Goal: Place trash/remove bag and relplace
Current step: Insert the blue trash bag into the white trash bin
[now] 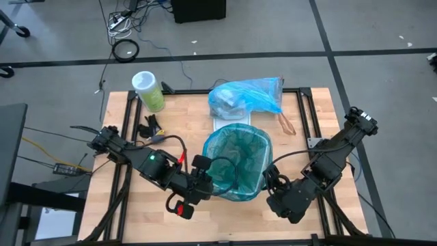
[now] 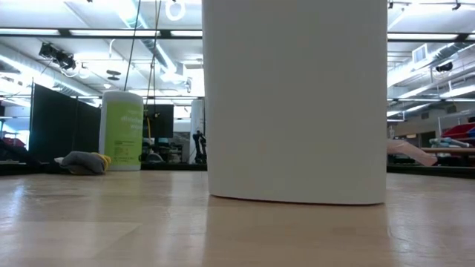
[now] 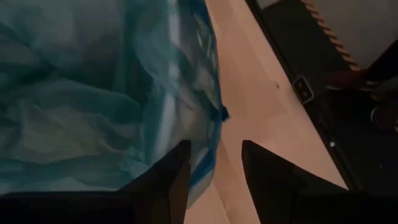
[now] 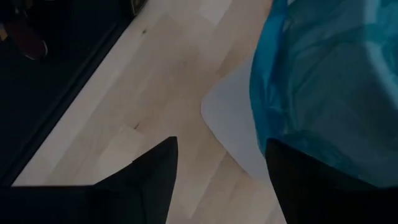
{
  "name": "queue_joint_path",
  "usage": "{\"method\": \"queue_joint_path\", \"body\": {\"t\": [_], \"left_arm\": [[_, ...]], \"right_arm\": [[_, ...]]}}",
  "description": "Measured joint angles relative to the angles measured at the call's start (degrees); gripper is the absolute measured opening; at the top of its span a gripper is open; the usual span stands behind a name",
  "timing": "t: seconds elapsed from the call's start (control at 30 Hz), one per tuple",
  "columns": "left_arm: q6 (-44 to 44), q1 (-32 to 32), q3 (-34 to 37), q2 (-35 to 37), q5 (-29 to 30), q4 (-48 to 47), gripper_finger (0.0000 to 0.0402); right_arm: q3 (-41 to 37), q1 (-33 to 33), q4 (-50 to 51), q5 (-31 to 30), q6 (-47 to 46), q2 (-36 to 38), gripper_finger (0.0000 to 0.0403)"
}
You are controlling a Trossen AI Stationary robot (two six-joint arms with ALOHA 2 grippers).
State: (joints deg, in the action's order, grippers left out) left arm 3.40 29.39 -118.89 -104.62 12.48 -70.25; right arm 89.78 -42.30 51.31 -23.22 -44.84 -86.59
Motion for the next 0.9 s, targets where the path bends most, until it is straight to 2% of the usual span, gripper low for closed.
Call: {"method": "queue_joint_path", "body": {"t": [0.43, 0.53, 0.6, 0.7, 0.8, 0.9], "left_arm": [[-2.7, 0.0, -8.5, 0.1, 1.9, -1.7, 0.0152], [-3.1, -0.2, -10.8, 0.1, 5.6, -3.3, 0.0152], [-3.2, -0.3, -13.1, 0.1, 10.4, -4.5, 0.0152], [-3.2, -0.5, -16.3, 0.4, 21.1, -6.5, 0.0152], [-0.7, -2.2, -14.2, 4.3, 31.0, -5.5, 0.0152], [5.5, -6.2, -14.0, 8.6, 31.4, -5.6, 0.0152]], "right_arm": [[0.0, -1.6, -1.7, 0.3, -1.7, 2.9, 0.0228], [0.0, -1.6, -1.6, -0.2, -2.0, 5.0, 0.0228], [0.0, -1.6, -1.4, -1.2, -2.0, 6.7, 0.0228], [0.0, -1.6, -1.5, -5.2, -2.0, 10.5, 0.0228], [0.0, -1.6, -1.3, -12.8, -2.0, 15.0, 0.0228], [0.0, -1.1, 0.5, -24.6, -3.0, 19.2, 0.0228]]}}
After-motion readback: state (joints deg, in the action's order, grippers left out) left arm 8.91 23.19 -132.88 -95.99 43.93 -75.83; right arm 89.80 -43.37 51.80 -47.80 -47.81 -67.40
